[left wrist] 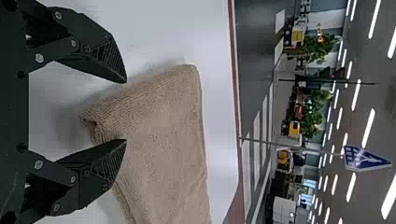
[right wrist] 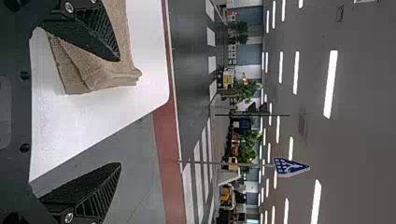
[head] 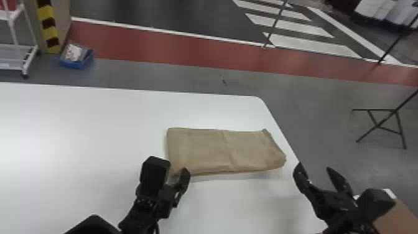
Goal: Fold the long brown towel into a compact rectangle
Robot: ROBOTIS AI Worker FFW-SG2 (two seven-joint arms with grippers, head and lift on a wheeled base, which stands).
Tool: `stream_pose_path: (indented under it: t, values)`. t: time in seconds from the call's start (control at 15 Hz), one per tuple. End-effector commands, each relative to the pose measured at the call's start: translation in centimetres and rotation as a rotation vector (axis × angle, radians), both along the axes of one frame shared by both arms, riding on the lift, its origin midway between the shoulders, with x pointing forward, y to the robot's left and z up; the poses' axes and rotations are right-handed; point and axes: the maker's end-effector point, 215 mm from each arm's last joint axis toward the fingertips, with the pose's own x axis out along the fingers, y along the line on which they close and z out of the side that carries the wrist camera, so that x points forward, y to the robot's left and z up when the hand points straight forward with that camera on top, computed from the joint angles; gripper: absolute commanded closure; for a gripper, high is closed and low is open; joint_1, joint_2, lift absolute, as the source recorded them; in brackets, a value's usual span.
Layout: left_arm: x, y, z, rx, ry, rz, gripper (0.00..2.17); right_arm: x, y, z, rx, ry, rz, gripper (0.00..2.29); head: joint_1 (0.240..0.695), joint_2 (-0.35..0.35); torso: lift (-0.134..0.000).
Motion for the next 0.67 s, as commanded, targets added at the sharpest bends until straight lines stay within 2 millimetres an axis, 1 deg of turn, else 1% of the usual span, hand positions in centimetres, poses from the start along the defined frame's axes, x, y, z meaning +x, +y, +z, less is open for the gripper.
stream_pose_path:
  t: [0.0,0.13,0.2,0.27,0.33,0.47,0.53,0.6]
  values:
    - [-0.4,0.0,-0.8,0.017,0.02,-0.008,0.52,0.0,0.1,-0.1,0.001,0.001,0.001,0.09,0.695,-0.35,-0.124]
    - [-0.5,-0.1,-0.9,0.026,0.014,-0.012,0.55,0.0,0.1,-0.2,0.003,0.002,0.005,0.09,0.695,-0.35,-0.124]
    - [-0.4,0.0,-0.9,0.028,0.012,-0.009,0.83,0.0,0.1,-0.2,0.003,0.002,0.005,0.09,0.695,-0.35,-0.124]
    - [-0.3,0.1,-0.9,0.03,0.012,-0.004,0.99,0.0,0.1,0.0,-0.001,-0.003,0.005,0.09,0.695,-0.35,-0.124]
    - [-0.1,0.4,-0.6,0.036,0.001,0.006,1.09,0.0,0.1,0.0,0.001,-0.004,0.005,0.09,0.695,-0.35,-0.124]
    - [0.1,0.6,-0.3,0.043,-0.014,0.013,1.13,0.0,0.2,-0.1,0.003,-0.002,0.004,0.09,0.695,-0.35,-0.124]
    - [0.5,1.0,0.0,0.043,-0.025,0.024,1.47,0.0,0.2,-0.1,0.003,-0.002,0.004,0.09,0.695,-0.35,-0.124]
    - [0.8,1.5,0.2,0.043,-0.03,0.032,1.47,0.0,0.2,0.0,0.001,-0.003,0.004,0.09,0.695,-0.35,-0.124]
